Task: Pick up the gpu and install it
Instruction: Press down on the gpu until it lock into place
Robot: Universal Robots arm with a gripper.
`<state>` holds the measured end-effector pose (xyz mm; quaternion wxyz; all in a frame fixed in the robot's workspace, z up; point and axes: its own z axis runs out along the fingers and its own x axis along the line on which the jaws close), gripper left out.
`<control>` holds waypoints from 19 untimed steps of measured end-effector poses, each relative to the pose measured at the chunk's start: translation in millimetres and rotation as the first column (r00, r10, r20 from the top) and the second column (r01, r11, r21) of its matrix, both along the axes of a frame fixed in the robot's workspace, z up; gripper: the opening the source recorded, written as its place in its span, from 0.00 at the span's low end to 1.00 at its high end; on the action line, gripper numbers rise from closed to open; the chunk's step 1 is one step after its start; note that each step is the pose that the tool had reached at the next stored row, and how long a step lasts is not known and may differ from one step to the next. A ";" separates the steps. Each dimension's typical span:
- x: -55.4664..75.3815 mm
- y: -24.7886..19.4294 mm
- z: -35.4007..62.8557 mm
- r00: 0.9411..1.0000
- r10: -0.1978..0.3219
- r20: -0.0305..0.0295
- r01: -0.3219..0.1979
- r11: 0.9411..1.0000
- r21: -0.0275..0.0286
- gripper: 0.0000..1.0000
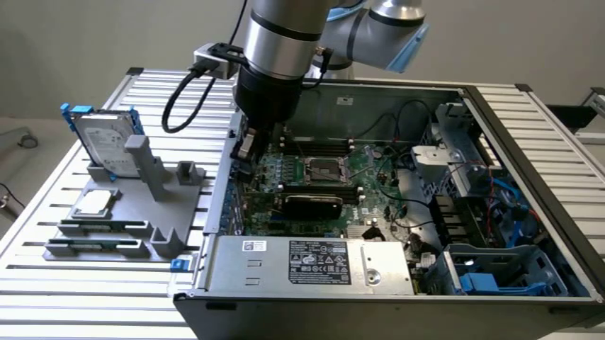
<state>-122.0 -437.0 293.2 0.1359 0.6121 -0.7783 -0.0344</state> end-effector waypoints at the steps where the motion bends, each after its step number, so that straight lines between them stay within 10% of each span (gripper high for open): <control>1: 0.0 0.0 -0.5 1.000 -0.002 0.000 0.002 1.000 -0.004 0.11; 6: 0.1 0.0 -2.4 1.000 -0.012 0.000 0.012 1.000 -0.026 0.11; 19: 16.8 0.1 1.3 1.000 -0.014 0.001 0.014 0.999 -0.031 0.11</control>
